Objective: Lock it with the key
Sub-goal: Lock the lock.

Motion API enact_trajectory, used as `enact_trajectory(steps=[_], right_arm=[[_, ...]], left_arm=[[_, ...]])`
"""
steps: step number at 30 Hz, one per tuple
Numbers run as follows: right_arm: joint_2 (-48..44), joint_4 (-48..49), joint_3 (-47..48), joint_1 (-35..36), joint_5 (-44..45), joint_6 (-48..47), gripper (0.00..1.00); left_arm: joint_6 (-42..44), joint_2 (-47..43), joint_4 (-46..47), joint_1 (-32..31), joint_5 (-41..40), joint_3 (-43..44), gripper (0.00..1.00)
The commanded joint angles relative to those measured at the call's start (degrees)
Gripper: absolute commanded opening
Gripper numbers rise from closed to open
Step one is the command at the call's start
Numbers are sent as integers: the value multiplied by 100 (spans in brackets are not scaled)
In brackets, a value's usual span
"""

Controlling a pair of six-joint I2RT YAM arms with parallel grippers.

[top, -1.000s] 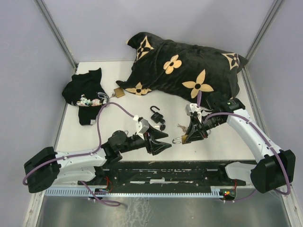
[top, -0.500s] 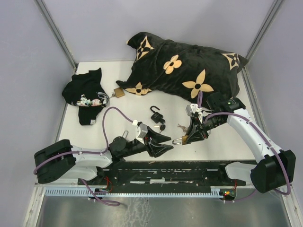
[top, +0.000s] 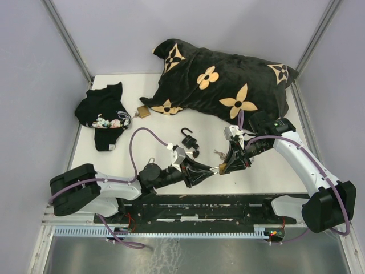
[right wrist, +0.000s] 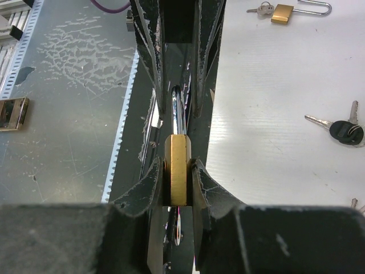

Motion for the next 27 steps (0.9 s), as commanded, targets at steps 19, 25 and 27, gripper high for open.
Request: enact_trajectory(steps=[19, 25, 27], right_arm=[[-120, 1, 197, -9, -382, -76, 2], [-130, -6, 187, -9, -389, -81, 2], [-145, -9, 183, -12, -396, -85, 2]], left_arm=[[-676, 227, 623, -40, 71, 158, 26], [-791, 195, 643, -40, 106, 176, 29], [-900, 130, 629, -40, 59, 147, 35]])
